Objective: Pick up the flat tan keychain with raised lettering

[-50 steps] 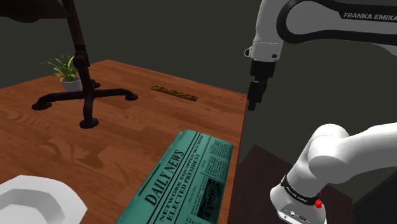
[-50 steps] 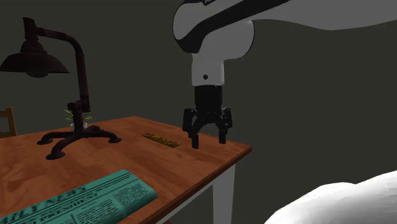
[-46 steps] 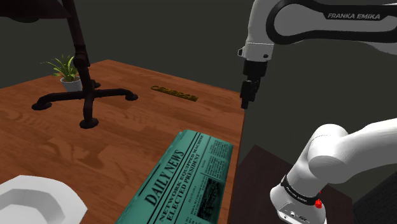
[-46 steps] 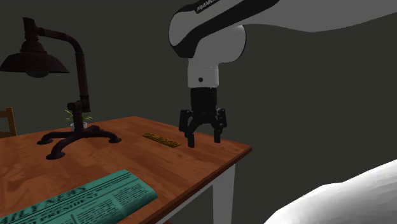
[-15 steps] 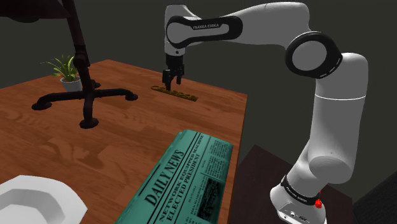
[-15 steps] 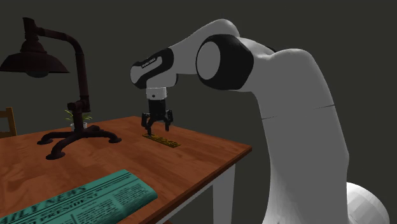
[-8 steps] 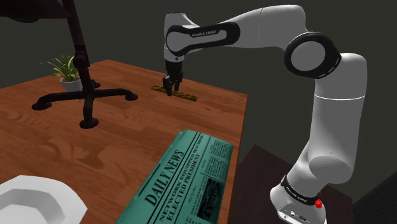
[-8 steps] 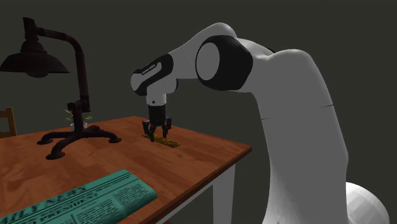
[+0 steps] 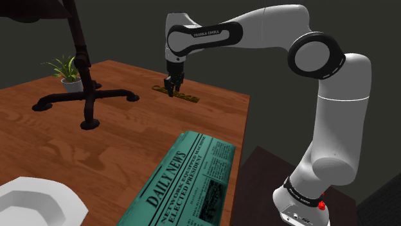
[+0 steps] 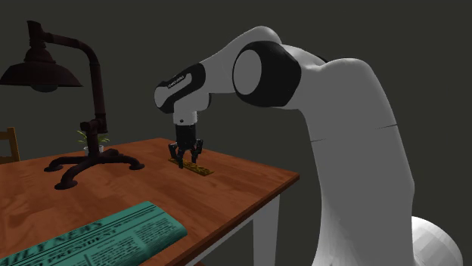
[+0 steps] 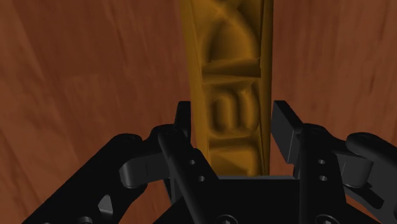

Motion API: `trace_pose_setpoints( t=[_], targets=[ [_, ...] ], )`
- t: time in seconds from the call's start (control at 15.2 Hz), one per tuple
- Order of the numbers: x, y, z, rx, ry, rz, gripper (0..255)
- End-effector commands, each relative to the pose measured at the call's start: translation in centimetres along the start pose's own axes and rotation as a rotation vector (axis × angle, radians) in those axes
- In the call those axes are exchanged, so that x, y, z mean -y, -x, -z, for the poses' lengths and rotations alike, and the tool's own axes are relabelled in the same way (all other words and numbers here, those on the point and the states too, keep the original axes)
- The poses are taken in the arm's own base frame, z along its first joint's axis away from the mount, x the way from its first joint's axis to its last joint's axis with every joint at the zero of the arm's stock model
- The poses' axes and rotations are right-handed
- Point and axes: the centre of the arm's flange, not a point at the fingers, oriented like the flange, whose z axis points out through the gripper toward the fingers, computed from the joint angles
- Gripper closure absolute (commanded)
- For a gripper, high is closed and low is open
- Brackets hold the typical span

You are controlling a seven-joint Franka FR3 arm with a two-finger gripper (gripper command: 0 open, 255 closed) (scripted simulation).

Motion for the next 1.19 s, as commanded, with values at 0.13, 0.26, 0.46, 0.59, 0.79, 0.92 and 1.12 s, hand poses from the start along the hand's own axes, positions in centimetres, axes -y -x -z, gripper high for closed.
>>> trace_pose_setpoints(
  t=[0.13, 0.26, 0.46, 0.59, 0.79, 0.92, 1.12],
  targets=[
    [-0.5, 0.1, 0.7, 0.009, 0.003, -0.006, 255],
    [-0.5, 0.0, 1.7, 0.009, 0.003, -0.006, 255],
    [-0.5, 0.0, 3.3, 0.009, 0.003, -0.006, 255],
    [-0.5, 0.0, 4.4, 0.009, 0.003, -0.006, 255],
    [-0.5, 0.0, 5.9, 0.009, 0.003, -0.006, 255],
    [-0.5, 0.0, 7.0, 0.009, 0.003, -0.006, 255],
    [-0.5, 0.0, 7.6, 0.009, 0.003, -0.006, 255]
  ],
)
